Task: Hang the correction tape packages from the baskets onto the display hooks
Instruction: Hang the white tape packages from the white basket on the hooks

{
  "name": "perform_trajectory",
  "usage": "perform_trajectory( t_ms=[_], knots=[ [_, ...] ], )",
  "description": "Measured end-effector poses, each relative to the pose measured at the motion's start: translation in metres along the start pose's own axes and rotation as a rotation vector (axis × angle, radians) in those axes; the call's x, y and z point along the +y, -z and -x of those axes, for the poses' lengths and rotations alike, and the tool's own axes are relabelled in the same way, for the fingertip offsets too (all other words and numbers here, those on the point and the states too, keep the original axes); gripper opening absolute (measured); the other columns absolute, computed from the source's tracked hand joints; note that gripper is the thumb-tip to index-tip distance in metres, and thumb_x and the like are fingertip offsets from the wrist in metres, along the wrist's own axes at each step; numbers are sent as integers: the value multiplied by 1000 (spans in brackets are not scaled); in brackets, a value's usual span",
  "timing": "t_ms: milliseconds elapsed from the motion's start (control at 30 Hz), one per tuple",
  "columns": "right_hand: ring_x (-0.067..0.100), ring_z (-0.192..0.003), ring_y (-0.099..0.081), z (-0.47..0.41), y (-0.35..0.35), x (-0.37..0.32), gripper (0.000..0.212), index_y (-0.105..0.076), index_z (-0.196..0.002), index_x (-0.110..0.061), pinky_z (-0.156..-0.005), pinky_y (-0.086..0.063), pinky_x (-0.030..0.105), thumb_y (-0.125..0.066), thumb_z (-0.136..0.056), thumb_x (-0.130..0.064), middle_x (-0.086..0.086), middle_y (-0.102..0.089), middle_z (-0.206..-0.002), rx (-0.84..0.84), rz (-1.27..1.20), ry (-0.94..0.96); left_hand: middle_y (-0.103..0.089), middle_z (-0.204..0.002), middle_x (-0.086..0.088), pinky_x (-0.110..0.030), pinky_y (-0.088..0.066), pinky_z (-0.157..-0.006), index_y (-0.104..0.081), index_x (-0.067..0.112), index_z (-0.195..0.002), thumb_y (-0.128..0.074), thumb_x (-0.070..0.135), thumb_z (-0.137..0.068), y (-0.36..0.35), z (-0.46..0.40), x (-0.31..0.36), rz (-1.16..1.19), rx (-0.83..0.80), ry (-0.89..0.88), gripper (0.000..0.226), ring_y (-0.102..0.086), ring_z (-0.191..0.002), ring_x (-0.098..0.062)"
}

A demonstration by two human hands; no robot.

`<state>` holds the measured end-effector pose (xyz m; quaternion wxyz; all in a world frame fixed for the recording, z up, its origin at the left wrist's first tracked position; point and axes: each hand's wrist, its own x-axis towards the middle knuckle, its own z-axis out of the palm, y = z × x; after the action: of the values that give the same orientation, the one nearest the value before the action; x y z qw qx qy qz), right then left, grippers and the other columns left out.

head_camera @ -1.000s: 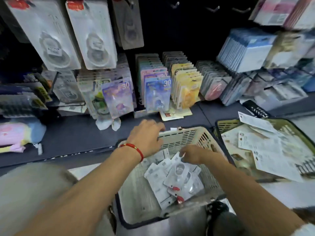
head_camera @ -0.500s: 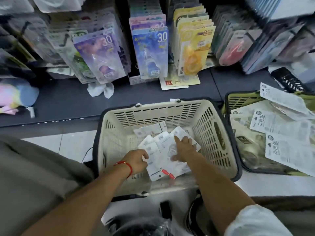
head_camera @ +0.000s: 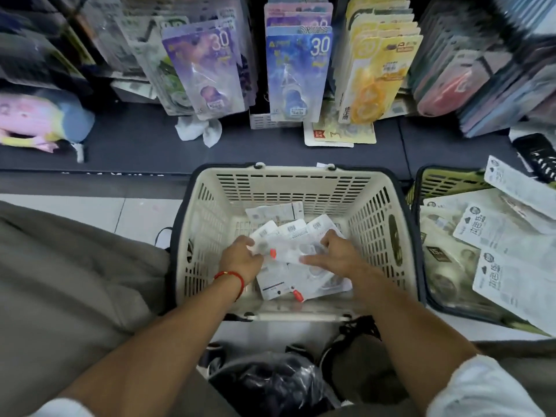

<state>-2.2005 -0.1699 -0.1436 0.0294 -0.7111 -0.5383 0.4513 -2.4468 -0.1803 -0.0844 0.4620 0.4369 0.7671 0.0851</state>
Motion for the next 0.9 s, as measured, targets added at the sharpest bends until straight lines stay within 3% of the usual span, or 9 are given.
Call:
perform_trajectory(
  t_ms=[67, 200, 267, 333, 433, 567, 667, 733, 900],
  knots=[
    [9, -85, -62, 13, 7, -9, 68, -53, -100, -24, -60, -41, 28, -83, -67, -76, -6, -64, -97, 54, -163, -49, -68, -119, -14, -40, -56, -97, -55, 10, -133, -64, 24, -99, 1, 2, 10, 392, 63, 149, 38, -67, -106, -33],
    [15, -93, -67, 29, -6, -45, 79, -54, -104, -22, -70, -51, 31, -72, -65, -88, -1, -69, -101, -30, -291, 41, -74, -116, -6, -50, -57, -94, -68, 24, -121, -48, 71, -99, -5, 9, 31, 885, -238, 206, 55, -69, -105, -26],
    [17, -97, -72, 30, -18, -60, 79, -57, -103, -19, -84, -61, 38, -72, -66, -88, 2, -71, -105, -155, -380, 100, -78, -113, -4, -44, -62, -77, -68, 29, -123, -66, 59, -96, -11, 12, 32, 915, -199, 101, 41, -74, -102, -27],
    [17, -99, -74, 30, -25, -65, 67, -63, -103, -19, -90, -63, 41, -68, -78, -81, 2, -72, -111, -228, -398, 126, -79, -107, -8, -45, -66, -74, -69, 23, -119, -75, 18, -96, -12, 5, 25, 856, -61, 31, 25, -75, -100, -33],
    [26, -118, -66, 14, -26, -43, 37, -67, -122, -18, -99, -53, 43, -64, -101, -47, 6, -68, -132, -93, 51, 182, -75, -115, -10, -62, -60, -88, -64, 20, -125, -72, 4, -96, -3, -7, 10, 784, -12, 94, 35, -73, -105, -37],
    [25, -162, -13, 3, -20, -2, 79, -18, -168, -23, -128, -21, 47, -61, -102, -18, 2, -12, -176, -235, 673, 163, -76, -111, -9, -48, -63, -74, -64, 21, -121, -74, 2, -94, 8, -15, -11, 794, -44, 141, 34, -76, -96, -32],
    [34, -154, -23, -4, -19, 1, 97, -22, -165, -23, -126, -24, 50, -80, -88, -29, 11, -28, -167, -204, 774, 169, -80, -96, -9, -43, -63, -62, -70, 22, -103, -73, 4, -93, 17, -12, -21, 810, -60, 190, 21, -78, -78, -28],
    [38, -148, -29, -6, -19, -6, 103, -30, -160, -21, -124, -29, 51, -88, -79, -45, 16, -34, -156, -138, 756, 120, -80, -98, -14, -57, -64, -75, -72, 18, -104, -69, 6, -94, 23, -10, -23, 885, -83, 233, 16, -78, -87, -35],
    [20, -111, -65, 1, 6, -15, 84, -46, -136, -16, -84, -53, 34, -93, -74, -47, 2, -58, -124, -106, 84, -26, -69, -118, -26, -68, -51, -101, -67, 14, -117, -53, 4, -91, 25, -4, -14, 994, -208, 249, 31, -69, -110, -43]
  ],
)
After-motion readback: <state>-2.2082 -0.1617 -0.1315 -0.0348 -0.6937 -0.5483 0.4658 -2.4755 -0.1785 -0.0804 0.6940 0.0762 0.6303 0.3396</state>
